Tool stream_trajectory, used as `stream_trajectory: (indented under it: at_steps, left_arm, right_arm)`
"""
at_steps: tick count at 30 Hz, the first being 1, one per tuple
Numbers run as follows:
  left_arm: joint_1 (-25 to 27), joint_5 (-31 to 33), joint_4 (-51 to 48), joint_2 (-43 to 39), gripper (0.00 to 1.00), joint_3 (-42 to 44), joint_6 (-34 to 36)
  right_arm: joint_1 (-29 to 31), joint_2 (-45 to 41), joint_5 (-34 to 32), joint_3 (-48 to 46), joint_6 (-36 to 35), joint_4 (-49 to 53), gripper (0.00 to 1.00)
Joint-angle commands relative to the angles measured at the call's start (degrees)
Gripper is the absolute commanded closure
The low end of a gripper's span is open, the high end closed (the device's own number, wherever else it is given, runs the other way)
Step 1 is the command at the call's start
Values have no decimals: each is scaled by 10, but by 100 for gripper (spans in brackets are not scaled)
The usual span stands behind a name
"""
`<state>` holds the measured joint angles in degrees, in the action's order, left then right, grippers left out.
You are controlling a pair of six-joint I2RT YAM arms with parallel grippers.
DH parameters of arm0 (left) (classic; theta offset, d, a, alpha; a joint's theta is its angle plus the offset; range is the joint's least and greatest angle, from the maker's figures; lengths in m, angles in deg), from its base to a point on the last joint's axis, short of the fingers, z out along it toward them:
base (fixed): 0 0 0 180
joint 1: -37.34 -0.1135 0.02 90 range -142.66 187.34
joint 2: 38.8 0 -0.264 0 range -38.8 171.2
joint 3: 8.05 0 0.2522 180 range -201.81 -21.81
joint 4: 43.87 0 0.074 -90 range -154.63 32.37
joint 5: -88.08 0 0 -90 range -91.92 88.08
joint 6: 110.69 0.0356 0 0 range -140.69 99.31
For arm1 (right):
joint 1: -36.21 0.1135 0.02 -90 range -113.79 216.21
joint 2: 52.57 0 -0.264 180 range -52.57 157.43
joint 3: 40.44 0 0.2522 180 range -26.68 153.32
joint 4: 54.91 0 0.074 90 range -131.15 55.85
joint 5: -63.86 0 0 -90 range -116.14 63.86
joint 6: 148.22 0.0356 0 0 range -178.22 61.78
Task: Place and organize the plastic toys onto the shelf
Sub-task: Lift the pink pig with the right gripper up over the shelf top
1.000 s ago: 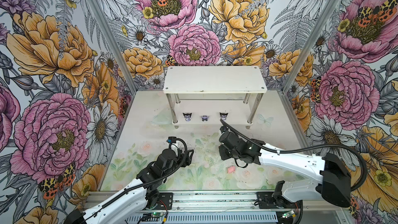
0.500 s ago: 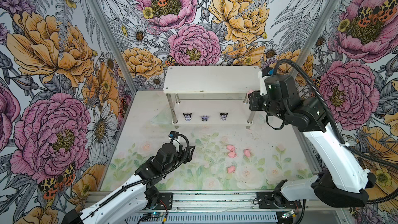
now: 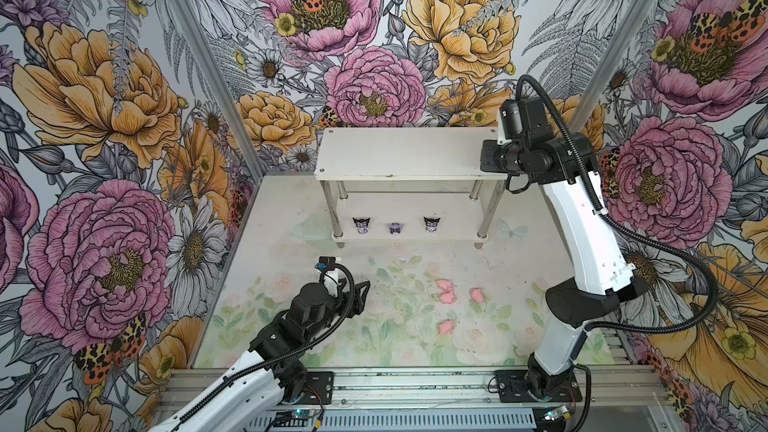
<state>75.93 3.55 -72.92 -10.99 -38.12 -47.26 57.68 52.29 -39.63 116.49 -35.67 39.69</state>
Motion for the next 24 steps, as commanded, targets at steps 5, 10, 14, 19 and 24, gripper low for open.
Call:
stream_trajectory:
  at_steps: [5,10,14,19,24]
  left_arm:
    - [-13,-4,-28,-65,19,13,8]
    - [-21,31,-72,-140,19,15,6]
    - [-26,52,-106,-201,19,19,3]
    - [-33,54,-119,-229,18,21,2]
    - [-36,47,-112,-212,17,20,3]
  right_arm:
    - [-26,27,32,18,-15,19,85]
    - [-28,46,39,18,-16,21,85]
    - [-28,57,41,19,-14,21,85]
    - [-28,61,44,18,-13,24,79]
    - [-28,64,44,16,-10,25,66]
